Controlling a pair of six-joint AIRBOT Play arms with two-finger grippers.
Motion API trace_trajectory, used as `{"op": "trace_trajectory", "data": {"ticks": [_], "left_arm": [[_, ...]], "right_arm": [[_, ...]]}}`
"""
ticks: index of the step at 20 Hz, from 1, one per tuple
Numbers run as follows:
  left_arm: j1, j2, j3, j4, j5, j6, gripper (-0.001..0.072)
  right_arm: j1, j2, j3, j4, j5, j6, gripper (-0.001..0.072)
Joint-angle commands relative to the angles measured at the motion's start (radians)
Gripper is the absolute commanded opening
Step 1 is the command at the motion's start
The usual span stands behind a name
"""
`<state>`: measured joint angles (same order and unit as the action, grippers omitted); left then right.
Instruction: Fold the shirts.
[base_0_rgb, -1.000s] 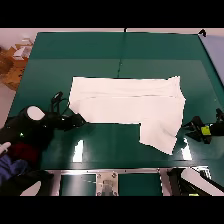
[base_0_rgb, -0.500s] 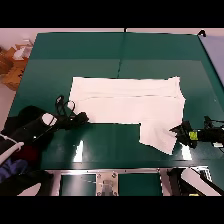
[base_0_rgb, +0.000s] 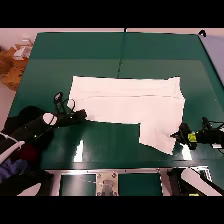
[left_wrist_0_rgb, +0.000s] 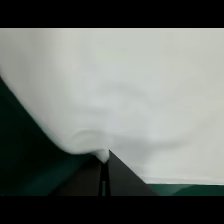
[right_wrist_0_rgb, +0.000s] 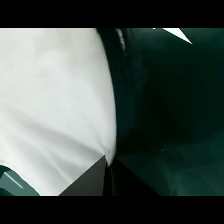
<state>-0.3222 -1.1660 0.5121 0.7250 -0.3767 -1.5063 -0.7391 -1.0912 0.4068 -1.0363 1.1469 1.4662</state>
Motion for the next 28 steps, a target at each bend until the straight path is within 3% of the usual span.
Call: {"op": "trace_trajectory", "data": {"ticks": [1,5,10,14,19,28], "left_arm": [[0.056,0.005,0.067,0.095,-0.176,0.019,0.0019],[0.152,0.005,0.204,0.266,-0.472,0.010,0.0018],[0.151,0.002,0.304,0.346,-0.662,0.004,0.0019],[0.149,-0.021,0.371,0.344,-0.676,0.016,0.0019],[0.149,-0.165,0.610,0.347,-0.744,0.050,0.0020],[0.150,-0.601,1.143,0.376,-0.751,0.067,0.0020]], "right_arm": [[0.000,0.003,0.041,0.014,0.064,-0.011,0.0013],[0.000,0.032,0.154,-0.003,0.164,0.028,0.0013],[0.000,0.077,0.255,-0.117,0.219,0.105,0.0013],[0.022,0.076,0.293,-0.010,0.202,0.100,0.0013],[0.119,0.014,0.412,0.120,0.091,0.101,0.0013],[0.258,-0.516,0.918,0.199,-0.020,0.154,0.0013]]}}
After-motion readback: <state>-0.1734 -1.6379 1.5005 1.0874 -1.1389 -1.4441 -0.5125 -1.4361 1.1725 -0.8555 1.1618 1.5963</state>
